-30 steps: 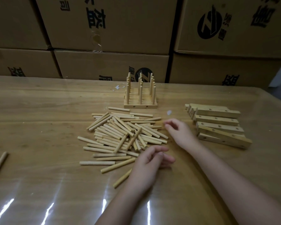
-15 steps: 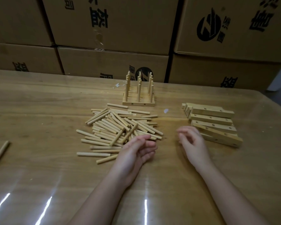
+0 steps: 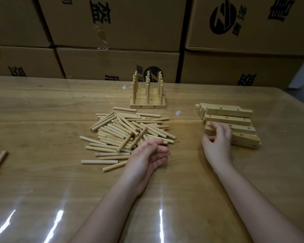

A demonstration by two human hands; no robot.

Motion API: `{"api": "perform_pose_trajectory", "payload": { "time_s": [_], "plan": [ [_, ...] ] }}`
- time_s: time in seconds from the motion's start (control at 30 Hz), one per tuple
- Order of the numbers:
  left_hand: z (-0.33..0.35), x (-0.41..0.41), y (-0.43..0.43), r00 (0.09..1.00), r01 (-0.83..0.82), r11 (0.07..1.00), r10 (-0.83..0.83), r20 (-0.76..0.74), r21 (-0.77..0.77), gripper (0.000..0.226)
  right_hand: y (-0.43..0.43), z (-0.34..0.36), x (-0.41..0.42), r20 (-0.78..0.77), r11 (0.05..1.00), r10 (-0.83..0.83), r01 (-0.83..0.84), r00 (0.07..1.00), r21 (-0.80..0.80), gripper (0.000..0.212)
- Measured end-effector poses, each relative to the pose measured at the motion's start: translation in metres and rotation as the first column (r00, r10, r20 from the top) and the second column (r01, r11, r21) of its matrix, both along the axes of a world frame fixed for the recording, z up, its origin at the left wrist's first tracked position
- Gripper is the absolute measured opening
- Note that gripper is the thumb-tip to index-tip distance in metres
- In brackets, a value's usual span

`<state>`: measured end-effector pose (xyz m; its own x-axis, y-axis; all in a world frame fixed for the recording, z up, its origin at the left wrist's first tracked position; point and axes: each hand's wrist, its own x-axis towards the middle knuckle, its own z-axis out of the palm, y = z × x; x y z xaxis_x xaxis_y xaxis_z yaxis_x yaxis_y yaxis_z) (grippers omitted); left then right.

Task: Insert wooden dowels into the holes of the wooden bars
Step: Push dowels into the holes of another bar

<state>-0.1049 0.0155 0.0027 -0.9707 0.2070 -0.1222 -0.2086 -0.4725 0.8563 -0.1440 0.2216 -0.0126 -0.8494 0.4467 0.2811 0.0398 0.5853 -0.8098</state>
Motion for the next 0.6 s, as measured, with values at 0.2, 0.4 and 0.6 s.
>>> {"api": "perform_pose_trajectory", "payload": {
  "time_s": [0.2,0.4,0.6],
  "plan": [
    [0.0,0.0,0.001,1.0,-0.001,1.0,0.0,-0.025,-0.021,0.022,-0.006,-0.002,0.0,-0.081,0.999,0.003,0.001,0.997,0.043,0.023],
    [0.002,0.001,0.003,0.999,-0.006,0.999,0.004,-0.045,-0.044,0.02,-0.021,0.006,0.015,-0.372,0.956,0.247,-0.162,0.895,0.245,0.009],
    [0.0,0.002,0.003,0.998,0.013,0.997,-0.018,-0.062,-0.071,0.02,-0.038,0.016,0.034,-0.295,0.796,0.54,-0.365,0.788,0.482,0.019]
  ]
}}
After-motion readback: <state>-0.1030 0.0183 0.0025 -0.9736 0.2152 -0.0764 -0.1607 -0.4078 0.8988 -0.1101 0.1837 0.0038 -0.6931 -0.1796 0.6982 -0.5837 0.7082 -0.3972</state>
